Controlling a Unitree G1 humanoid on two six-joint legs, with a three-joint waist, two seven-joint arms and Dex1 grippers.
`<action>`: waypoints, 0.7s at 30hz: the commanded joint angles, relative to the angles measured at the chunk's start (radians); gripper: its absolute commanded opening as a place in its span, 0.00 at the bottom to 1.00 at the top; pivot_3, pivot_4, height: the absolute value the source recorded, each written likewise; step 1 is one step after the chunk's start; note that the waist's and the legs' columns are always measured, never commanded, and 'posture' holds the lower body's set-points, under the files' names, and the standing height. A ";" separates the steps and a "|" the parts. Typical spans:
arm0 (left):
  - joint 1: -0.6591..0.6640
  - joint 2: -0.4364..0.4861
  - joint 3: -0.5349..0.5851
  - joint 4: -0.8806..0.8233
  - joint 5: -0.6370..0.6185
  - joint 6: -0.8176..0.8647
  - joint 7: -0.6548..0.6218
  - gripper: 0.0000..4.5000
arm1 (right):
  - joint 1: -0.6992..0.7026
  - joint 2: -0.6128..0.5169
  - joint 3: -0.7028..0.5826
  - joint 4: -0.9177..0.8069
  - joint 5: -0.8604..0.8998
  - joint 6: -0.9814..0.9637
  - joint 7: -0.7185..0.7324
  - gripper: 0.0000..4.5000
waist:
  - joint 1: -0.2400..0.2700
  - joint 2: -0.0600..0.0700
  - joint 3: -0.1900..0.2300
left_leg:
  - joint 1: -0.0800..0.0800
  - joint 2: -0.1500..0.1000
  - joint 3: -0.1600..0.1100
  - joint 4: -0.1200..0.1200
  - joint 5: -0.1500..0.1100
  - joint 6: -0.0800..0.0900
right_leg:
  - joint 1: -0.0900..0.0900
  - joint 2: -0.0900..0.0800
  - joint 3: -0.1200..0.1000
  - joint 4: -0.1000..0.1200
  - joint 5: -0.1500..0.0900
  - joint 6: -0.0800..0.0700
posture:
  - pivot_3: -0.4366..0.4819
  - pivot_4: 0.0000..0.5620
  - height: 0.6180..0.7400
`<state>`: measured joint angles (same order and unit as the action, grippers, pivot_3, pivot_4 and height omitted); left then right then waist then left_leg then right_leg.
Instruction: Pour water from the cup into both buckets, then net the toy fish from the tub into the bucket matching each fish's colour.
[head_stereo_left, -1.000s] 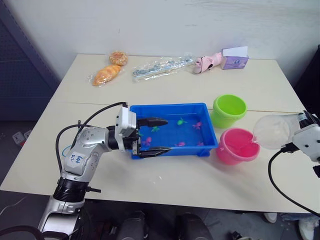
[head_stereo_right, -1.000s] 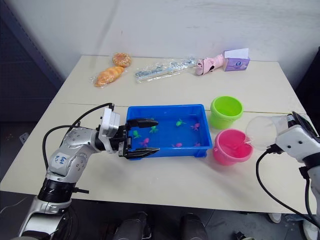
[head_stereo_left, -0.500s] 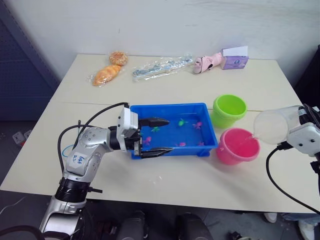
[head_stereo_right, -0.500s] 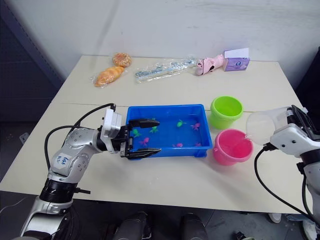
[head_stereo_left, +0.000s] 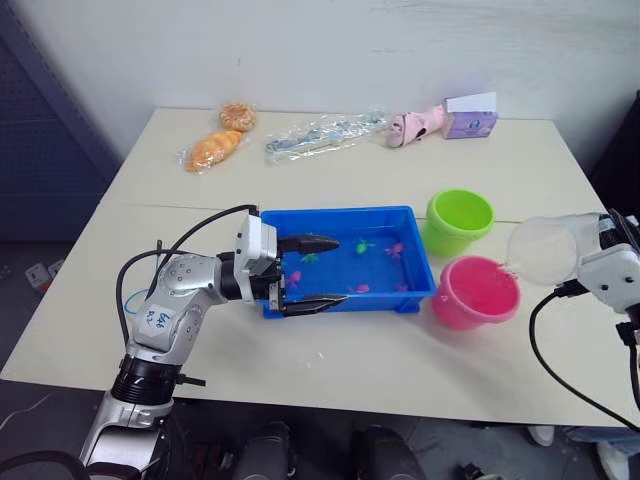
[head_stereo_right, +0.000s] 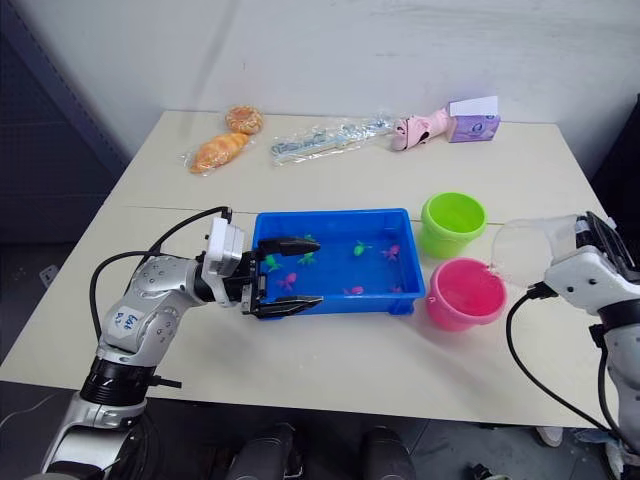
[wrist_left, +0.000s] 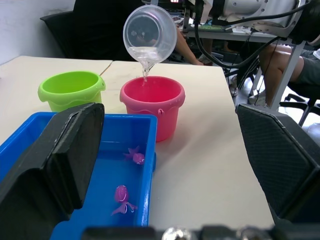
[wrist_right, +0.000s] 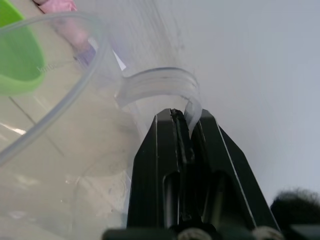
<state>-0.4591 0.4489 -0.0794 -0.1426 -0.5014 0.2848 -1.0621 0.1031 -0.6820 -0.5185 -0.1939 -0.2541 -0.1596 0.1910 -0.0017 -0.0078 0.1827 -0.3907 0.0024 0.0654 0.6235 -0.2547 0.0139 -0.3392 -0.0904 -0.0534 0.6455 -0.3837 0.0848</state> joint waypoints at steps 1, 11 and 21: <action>0.004 0.005 0.006 -0.029 0.001 -0.016 0.001 1.00 | 0.003 0.042 -0.064 -0.056 0.125 0.069 0.019 0.02 | 0.000 0.000 0.000 | 0.000 0.000 0.000 0.000 0.000 0.000 | 0.000 0.000 0.000 0.000 0.000 0.000 | 0.48 0.27 1.00; 0.002 -0.002 0.021 -0.021 -0.011 -0.004 0.017 1.00 | -0.097 0.133 -0.210 -0.170 0.482 0.481 0.001 0.02 | -0.004 0.000 0.000 | 0.000 0.000 0.000 0.000 0.000 0.000 | 0.000 0.000 0.000 0.001 0.000 0.000 | 0.48 0.27 1.00; -0.078 -0.089 0.108 0.019 -0.094 0.083 0.154 1.00 | -0.392 -0.029 -0.061 -0.006 0.405 0.753 -0.082 0.02 | -0.001 0.001 0.000 | -0.001 0.000 0.000 0.001 0.000 0.001 | -0.001 0.000 0.000 0.001 0.000 0.000 | 0.48 0.27 1.00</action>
<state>-0.5114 0.3735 0.0009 -0.1214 -0.5682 0.3677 -0.9395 -0.2603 -0.6943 -0.5939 -0.2167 0.1577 0.5918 0.1145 -0.0023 -0.0070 0.1827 -0.3914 0.0026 0.0653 0.6243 -0.2546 0.0148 -0.3404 -0.0906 -0.0535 0.6466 -0.3837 0.0847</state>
